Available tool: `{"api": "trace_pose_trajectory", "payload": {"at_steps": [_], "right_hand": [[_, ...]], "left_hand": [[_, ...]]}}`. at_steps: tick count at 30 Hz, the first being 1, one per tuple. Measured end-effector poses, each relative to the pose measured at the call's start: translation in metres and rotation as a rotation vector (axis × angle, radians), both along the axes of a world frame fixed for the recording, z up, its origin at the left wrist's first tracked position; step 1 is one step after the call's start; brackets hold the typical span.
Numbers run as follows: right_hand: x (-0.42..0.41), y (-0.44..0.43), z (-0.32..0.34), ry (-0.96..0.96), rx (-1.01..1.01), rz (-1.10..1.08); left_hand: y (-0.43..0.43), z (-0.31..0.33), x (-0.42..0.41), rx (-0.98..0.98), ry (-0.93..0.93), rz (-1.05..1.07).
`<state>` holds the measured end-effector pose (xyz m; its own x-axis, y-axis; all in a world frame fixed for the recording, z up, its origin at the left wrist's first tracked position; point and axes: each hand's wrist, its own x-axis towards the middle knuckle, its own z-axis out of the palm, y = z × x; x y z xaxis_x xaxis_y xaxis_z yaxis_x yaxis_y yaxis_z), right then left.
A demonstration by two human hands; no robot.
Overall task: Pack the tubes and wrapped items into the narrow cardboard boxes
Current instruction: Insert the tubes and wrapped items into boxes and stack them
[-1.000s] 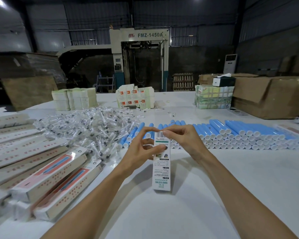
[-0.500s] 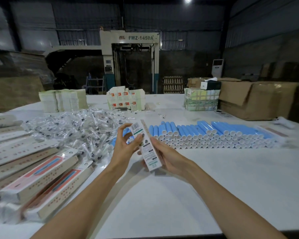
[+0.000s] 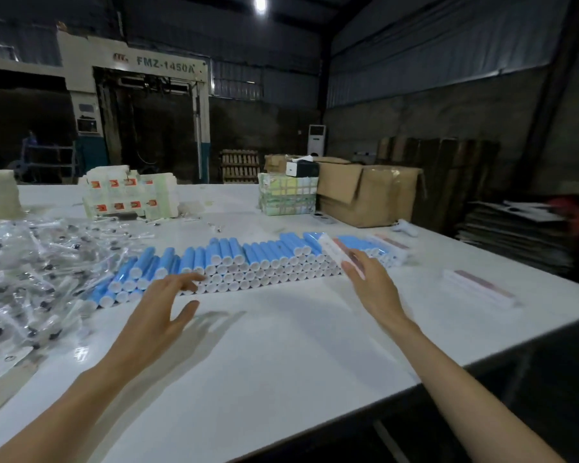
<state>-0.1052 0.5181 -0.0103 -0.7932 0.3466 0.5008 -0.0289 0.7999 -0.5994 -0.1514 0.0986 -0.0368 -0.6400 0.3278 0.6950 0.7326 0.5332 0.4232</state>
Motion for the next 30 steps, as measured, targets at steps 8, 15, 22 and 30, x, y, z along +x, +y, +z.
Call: {"api": "trace_pose_trajectory", "payload": {"at_steps": [8, 15, 22, 30], "right_hand": [[0.052, 0.158, -0.024, -0.321, 0.473, -0.564], [0.06, 0.199, -0.026, -0.299, 0.502, -0.605], [0.053, 0.224, -0.025, -0.317, 0.529, -0.628], [0.037, 0.19, -0.015, -0.103, 0.604, -0.608]], "left_hand": [[0.003, -0.001, -0.001, -0.062, 0.059, 0.004], [0.005, 0.0, 0.004, -0.129, 0.046, 0.04], [0.006, 0.002, 0.009, -0.145, 0.001, 0.046], [0.006, 0.006, 0.013, -0.18, -0.059, 0.034]]}}
